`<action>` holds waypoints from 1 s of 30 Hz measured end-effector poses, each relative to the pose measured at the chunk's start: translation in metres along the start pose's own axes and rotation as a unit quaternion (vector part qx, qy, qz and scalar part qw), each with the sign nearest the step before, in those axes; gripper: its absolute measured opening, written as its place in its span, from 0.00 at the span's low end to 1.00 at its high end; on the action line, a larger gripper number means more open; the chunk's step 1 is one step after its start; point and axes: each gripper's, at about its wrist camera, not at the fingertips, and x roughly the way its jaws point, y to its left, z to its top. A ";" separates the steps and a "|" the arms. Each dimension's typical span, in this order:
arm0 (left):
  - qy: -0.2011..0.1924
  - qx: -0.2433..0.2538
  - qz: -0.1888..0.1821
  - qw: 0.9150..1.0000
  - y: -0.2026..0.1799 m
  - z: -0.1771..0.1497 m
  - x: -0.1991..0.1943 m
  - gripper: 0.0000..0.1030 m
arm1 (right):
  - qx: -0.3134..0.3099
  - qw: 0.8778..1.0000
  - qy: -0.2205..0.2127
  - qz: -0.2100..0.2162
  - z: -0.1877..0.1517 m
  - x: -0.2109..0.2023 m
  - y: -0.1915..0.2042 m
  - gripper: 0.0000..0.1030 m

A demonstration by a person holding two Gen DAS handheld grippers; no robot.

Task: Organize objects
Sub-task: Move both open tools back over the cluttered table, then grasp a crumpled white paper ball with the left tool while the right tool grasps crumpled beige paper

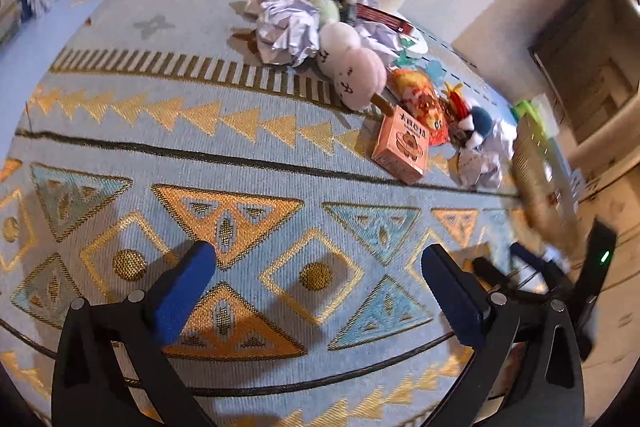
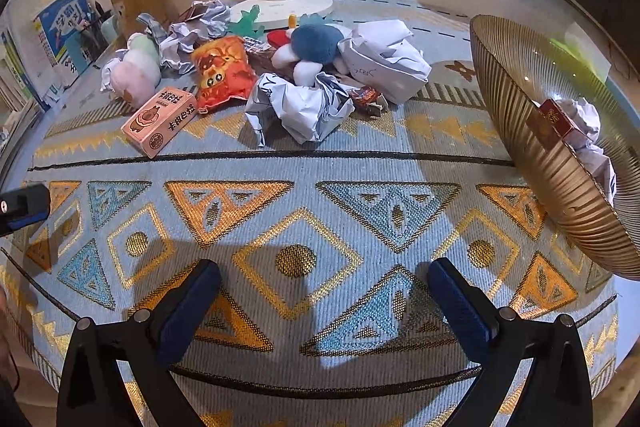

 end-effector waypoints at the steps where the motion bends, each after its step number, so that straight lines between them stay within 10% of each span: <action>1: -0.002 0.017 0.015 1.000 -0.005 -0.004 0.001 0.99 | 0.001 1.000 0.000 0.000 0.000 0.000 0.002 1.00; 10: -0.018 0.018 0.057 0.998 0.008 0.054 -0.010 0.99 | -0.004 0.999 0.038 0.012 0.012 0.001 0.000 1.00; 17: -0.021 0.035 0.031 0.999 0.023 0.135 0.018 0.98 | 0.042 0.998 -0.025 0.037 0.061 -0.025 -0.004 1.00; 30: 0.024 -0.018 -0.082 0.996 0.034 0.153 0.064 0.47 | 0.197 0.966 0.060 0.156 0.095 0.021 -0.026 0.76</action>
